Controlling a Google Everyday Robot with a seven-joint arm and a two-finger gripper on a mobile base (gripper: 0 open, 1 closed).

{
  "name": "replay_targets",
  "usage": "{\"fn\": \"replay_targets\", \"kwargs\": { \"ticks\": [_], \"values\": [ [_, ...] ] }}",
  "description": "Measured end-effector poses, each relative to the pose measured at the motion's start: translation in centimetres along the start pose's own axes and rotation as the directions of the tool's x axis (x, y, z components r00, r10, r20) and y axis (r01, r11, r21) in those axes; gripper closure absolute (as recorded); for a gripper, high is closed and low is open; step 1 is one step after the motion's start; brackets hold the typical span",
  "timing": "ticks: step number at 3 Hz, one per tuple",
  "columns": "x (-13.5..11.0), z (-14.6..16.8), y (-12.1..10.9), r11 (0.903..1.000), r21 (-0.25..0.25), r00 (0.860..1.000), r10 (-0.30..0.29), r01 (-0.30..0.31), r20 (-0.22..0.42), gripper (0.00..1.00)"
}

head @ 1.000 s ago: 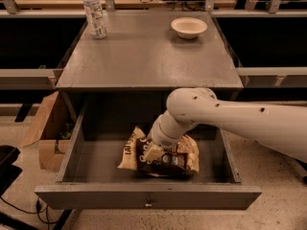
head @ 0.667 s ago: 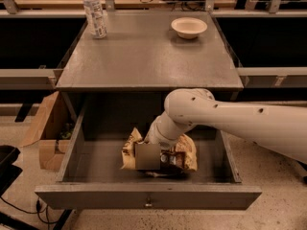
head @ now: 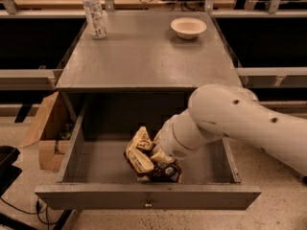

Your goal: Pick brown chip bag from top drawer and place on counter

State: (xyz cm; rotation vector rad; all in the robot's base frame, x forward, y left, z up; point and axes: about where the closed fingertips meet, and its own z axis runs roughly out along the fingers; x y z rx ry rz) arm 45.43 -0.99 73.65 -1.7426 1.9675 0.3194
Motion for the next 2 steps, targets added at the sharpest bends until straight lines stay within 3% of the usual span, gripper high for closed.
{"fn": "replay_targets", "kwargs": {
  "ticks": [1,2],
  "values": [
    [-1.1,-7.9,0.0,0.9973,0.073,1.000,0.006,-0.004,-0.029,1.00],
    [-1.9,-14.5,-3.9,0.9930,0.117,0.995,-0.003,0.015,-0.096,1.00]
  ]
}}
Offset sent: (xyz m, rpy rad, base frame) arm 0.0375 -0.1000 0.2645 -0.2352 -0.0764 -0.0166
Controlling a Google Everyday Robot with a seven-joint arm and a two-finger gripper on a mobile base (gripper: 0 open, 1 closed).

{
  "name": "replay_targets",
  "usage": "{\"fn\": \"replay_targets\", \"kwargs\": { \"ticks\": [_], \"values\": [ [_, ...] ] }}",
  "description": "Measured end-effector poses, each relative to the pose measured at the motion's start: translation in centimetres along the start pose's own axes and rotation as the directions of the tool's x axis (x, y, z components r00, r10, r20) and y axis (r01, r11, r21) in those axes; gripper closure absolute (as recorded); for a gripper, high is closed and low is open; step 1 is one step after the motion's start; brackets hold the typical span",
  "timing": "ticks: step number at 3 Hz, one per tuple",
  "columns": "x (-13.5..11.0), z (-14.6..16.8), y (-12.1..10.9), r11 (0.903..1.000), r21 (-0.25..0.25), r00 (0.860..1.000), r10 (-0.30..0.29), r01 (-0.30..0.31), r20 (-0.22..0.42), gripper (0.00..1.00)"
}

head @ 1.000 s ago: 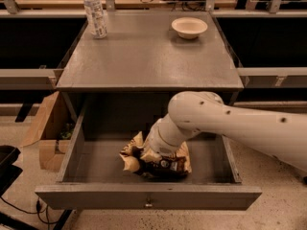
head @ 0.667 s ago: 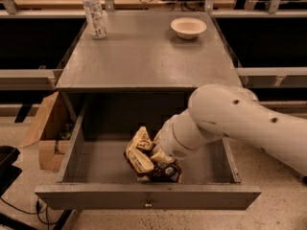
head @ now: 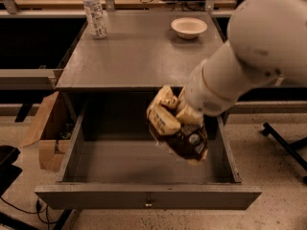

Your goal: Pick brown chip bag from top drawer and place on counter

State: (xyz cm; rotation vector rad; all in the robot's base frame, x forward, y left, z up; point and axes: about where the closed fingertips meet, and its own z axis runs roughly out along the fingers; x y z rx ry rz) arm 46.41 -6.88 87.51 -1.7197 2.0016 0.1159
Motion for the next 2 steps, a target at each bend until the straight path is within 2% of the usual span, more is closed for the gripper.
{"fn": "replay_targets", "kwargs": {
  "ticks": [1,2],
  "values": [
    [0.1,-2.1,-5.0,0.9996,-0.013,0.996,-0.025,0.024,-0.090,1.00],
    [0.4,-2.7,-10.3,0.9991,-0.037,0.979,-0.029,0.022,-0.204,1.00]
  ]
}}
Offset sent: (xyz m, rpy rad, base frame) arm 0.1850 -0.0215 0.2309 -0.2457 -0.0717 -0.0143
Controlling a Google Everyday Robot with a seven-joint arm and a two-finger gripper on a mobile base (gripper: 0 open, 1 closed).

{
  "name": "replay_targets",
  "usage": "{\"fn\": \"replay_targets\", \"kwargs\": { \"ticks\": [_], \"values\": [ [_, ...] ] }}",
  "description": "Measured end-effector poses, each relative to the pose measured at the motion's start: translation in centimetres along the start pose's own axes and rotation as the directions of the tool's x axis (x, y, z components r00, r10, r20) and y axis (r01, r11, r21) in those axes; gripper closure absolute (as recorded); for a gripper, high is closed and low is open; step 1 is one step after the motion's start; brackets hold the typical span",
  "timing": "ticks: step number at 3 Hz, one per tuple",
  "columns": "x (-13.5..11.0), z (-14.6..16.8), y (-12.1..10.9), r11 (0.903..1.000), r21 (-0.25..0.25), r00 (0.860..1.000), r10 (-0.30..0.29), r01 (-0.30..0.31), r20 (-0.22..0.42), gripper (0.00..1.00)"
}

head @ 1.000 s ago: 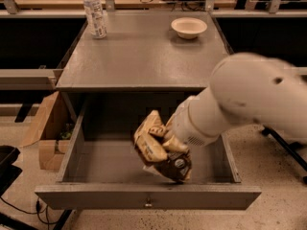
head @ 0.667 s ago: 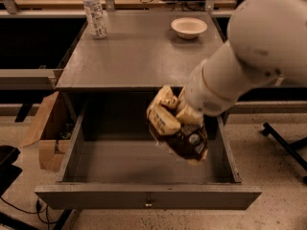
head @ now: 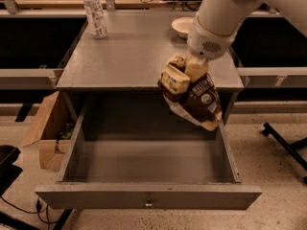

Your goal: Pick brown chip bag from top drawer and place on counter

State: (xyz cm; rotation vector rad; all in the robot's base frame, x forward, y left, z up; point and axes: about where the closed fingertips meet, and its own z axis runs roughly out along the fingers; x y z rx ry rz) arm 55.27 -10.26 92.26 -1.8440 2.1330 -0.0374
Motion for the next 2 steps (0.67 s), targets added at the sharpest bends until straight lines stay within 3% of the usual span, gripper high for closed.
{"fn": "replay_targets", "kwargs": {
  "ticks": [1,2],
  "values": [
    [0.5,-1.9,-4.8,0.9997,0.015,0.989,0.024,-0.022,-0.143,1.00],
    [-2.5,-5.4,-9.6,0.9940,0.110,0.979,0.025,-0.003,-0.201,1.00]
  ]
}}
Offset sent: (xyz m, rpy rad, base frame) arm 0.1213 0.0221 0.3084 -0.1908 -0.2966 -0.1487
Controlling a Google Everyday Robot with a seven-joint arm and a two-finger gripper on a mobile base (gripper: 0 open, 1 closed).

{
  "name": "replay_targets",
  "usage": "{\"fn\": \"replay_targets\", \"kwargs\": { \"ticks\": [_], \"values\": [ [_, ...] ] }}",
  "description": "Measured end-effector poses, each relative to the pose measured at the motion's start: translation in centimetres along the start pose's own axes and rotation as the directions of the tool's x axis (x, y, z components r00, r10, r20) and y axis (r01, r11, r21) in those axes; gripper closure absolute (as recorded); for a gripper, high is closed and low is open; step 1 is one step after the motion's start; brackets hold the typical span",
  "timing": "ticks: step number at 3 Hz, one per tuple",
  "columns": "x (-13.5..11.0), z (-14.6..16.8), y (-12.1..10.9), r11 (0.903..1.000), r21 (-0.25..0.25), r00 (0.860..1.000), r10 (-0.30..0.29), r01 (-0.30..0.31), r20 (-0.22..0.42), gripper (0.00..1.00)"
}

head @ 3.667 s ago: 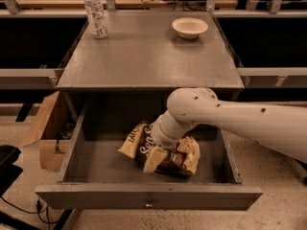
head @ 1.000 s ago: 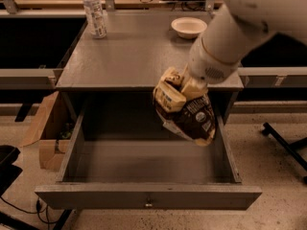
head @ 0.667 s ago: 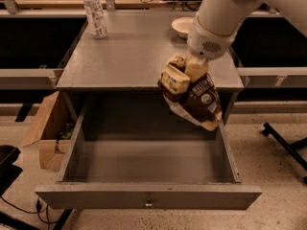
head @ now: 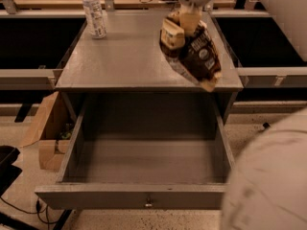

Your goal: Pick brown chip bag from top drawer and place on counter

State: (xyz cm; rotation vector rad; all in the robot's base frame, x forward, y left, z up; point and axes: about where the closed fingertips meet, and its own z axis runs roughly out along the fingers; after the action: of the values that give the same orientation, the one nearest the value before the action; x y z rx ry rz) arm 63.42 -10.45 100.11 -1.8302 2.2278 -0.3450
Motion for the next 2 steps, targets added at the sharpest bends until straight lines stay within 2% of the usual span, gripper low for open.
{"fn": "replay_targets", "kwargs": {
  "ticks": [1,2],
  "values": [
    [-3.2,-4.1,-4.0,0.9934,0.115,1.000,-0.005,0.002,0.020,1.00],
    [-6.3,-7.2,-7.1,0.9772,0.212,0.994,-0.010,-0.014,0.110,1.00]
  ]
}}
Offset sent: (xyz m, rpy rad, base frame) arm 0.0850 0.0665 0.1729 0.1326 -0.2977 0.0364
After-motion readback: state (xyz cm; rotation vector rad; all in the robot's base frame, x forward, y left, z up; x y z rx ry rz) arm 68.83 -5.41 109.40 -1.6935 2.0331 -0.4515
